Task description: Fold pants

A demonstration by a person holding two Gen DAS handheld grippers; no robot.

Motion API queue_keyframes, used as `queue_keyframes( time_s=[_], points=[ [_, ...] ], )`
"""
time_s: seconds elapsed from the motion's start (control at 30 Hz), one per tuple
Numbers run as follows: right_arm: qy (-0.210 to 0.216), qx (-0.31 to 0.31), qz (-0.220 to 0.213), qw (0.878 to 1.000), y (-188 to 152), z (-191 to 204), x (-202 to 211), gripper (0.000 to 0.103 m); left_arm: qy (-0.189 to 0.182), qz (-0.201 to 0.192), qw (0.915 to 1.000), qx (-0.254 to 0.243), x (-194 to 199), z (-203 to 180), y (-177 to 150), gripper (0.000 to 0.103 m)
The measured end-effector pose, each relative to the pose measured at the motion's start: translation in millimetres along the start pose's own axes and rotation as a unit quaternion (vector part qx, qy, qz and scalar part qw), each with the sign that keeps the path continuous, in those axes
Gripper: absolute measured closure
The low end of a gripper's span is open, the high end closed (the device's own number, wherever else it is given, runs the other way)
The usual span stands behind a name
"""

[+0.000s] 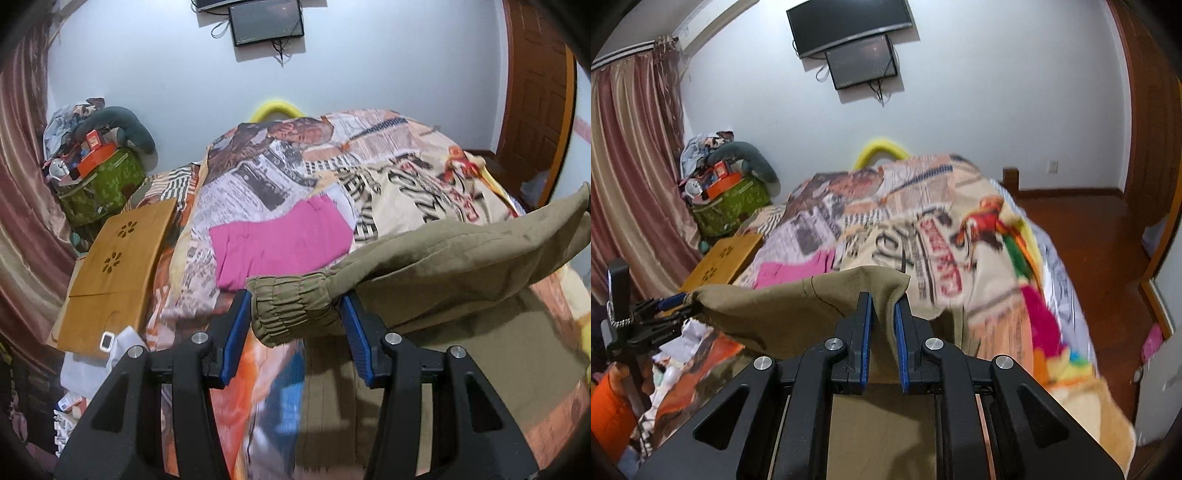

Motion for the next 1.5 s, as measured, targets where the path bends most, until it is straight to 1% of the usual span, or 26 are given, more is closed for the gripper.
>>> queue_keyframes(
  time_s=[0.1,0.23,0.33,0.47,0.53,0.6,0.63,0.7,0.77,0.8,0.87,0.9,0.93,0.97,1.0,1.03,1.07,1.17,1.27,1.5],
  points=[
    [0.005,-0.015,0.015,1.000,-23.0,-2.6,6.7,0.092,0.002,0.009,0.9999,-0.007,3.0,-4.9,-16.4,0.053],
    [-0.010,-0.011,0.045,0.999,-62.3,-7.0,11.4,0.092,-0.004,0.027,0.9996,-0.008,4.0,-9.3,-38.8,0.053],
    [-0.015,-0.007,0.067,0.998,-86.4,-10.1,14.3,0.092,-0.016,0.040,0.9990,0.008,4.6,-7.4,-54.2,0.053],
    [-0.025,-0.002,0.088,0.996,-108.7,-11.7,14.2,0.092,-0.031,0.059,0.9973,0.031,1.5,-7.6,-71.8,0.053],
    [-0.032,0.002,0.098,0.995,-122.4,-12.1,15.2,0.092,-0.035,0.068,0.9964,0.037,1.2,-7.7,-80.6,0.053],
    [-0.039,-0.001,0.103,0.994,-129.8,-13.0,16.0,0.091,-0.027,0.074,0.9959,0.044,2.2,-4.8,-89.1,0.053],
    [-0.043,-0.004,0.104,0.994,-134.1,-13.6,17.7,0.088,-0.021,0.077,0.9956,0.048,2.1,-2.3,-93.1,0.051],
    [-0.050,-0.003,0.102,0.993,-139.6,-13.8,22.3,0.088,-0.013,0.083,0.9948,0.057,1.9,2.6,-99.8,0.047],
    [-0.058,0.002,0.105,0.993,-143.0,-13.9,27.5,0.088,-0.012,0.088,0.9936,0.071,2.3,8.6,-106.9,0.040],
    [-0.059,0.004,0.106,0.993,-144.0,-12.6,29.7,0.087,-0.012,0.090,0.9930,0.076,2.8,11.1,-108.6,0.038],
    [-0.056,0.011,0.109,0.992,-144.3,-8.7,35.5,0.079,-0.010,0.089,0.9925,0.083,6.9,15.8,-109.8,0.033],
    [-0.053,0.014,0.108,0.993,-143.8,-5.6,38.3,0.071,-0.005,0.086,0.9928,0.083,9.6,17.6,-108.9,0.030],
    [-0.051,0.017,0.106,0.993,-143.3,-2.0,39.5,0.063,0.002,0.082,0.9932,0.082,13.3,19.8,-106.9,0.024],
    [-0.046,0.022,0.102,0.993,-141.0,3.0,42.5,0.058,0.006,0.077,0.9937,0.081,17.0,20.7,-104.3,0.018],
    [-0.042,0.026,0.099,0.994,-139.6,7.9,44.1,0.052,0.006,0.072,0.9940,0.082,19.9,21.7,-101.8,0.016],
    [-0.036,0.033,0.095,0.994,-136.6,15.1,46.2,0.047,0.005,0.066,0.9944,0.082,22.9,21.1,-98.5,0.012],
    [-0.032,0.039,0.091,0.995,-134.2,20.9,47.4,0.045,0.002,0.063,0.9947,0.081,25.5,20.1,-95.5,0.008],
    [-0.023,0.061,0.086,0.994,-129.3,36.7,45.8,0.031,-0.016,0.059,0.9956,0.071,30.9,11.9,-85.2,0.005],
    [-0.011,0.082,0.086,0.993,-127.6,52.2,39.3,0.028,-0.028,0.061,0.9962,0.055,31.3,1.5,-78.4,0.002],
    [0.009,0.102,0.114,0.988,-138.1,71.2,13.9,0.027,-0.044,0.078,0.9960,0.009,20.1,-26.1,-81.6,0.002]
  ],
)
Point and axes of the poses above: each gripper's, at about its wrist camera, not at the fingertips, and x roughly against the way its jaws point, z to its left, y to its top, the point moved 10 cm from there along -x, roughly the way its jaws point, and after that the axes turned 6 degrees about -x, right-handed, at the moved point
